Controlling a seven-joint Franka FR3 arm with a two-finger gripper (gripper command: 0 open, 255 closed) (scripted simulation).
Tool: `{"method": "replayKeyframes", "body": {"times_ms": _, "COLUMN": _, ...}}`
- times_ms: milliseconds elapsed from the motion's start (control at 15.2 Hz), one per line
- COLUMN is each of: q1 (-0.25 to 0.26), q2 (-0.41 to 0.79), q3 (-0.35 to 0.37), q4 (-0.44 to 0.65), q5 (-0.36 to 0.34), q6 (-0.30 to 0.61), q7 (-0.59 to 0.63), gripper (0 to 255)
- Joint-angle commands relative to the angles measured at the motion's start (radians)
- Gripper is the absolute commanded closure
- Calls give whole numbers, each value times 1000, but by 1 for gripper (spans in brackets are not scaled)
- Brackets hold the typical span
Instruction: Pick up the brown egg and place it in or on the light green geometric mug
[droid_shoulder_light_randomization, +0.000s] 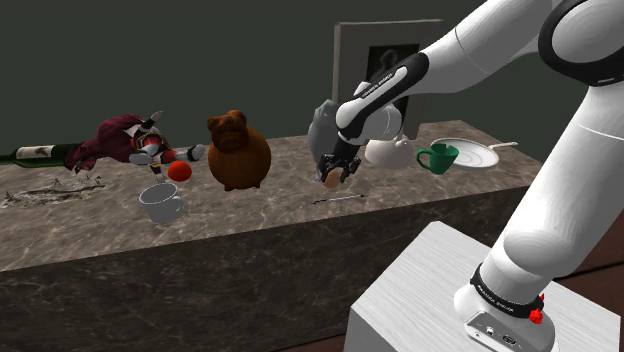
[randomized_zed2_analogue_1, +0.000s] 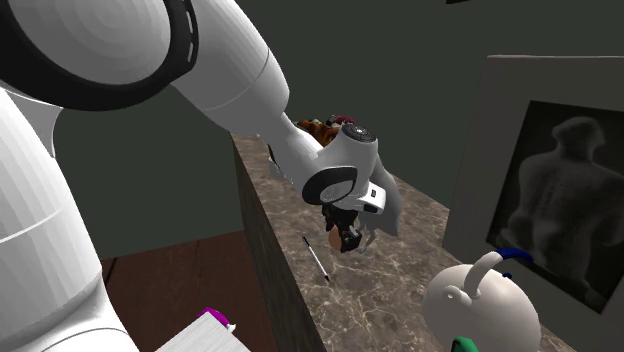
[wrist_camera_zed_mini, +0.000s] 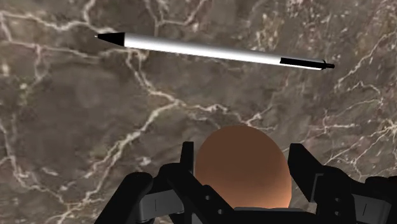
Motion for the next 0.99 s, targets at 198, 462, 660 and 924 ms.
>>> {"method": "replayKeyframes", "body": {"times_ms": 198, "q1": 0, "q2": 0, "q3": 0, "q4": 0, "q5": 0, "q6": 0, "q7": 0, "gripper": 255}}
{"method": "replayKeyframes", "body": {"times_ms": 462, "q1": -1, "q2": -20, "q3": -1, "q4": 6, "q5": -16, "q6": -25, "q7": 16, "gripper": 255}}
{"method": "replayKeyframes", "body": {"times_ms": 660, "q1": -4, "q2": -50, "q3": -3, "q4": 16, "q5": -38, "q6": -63, "q7": 39, "gripper": 255}}
{"method": "replayKeyframes", "body": {"times_ms": 924, "q1": -9, "q2": -86, "q3": -5, "q4": 34, "q5": -64, "q6": -115, "q7": 67, "gripper": 255}}
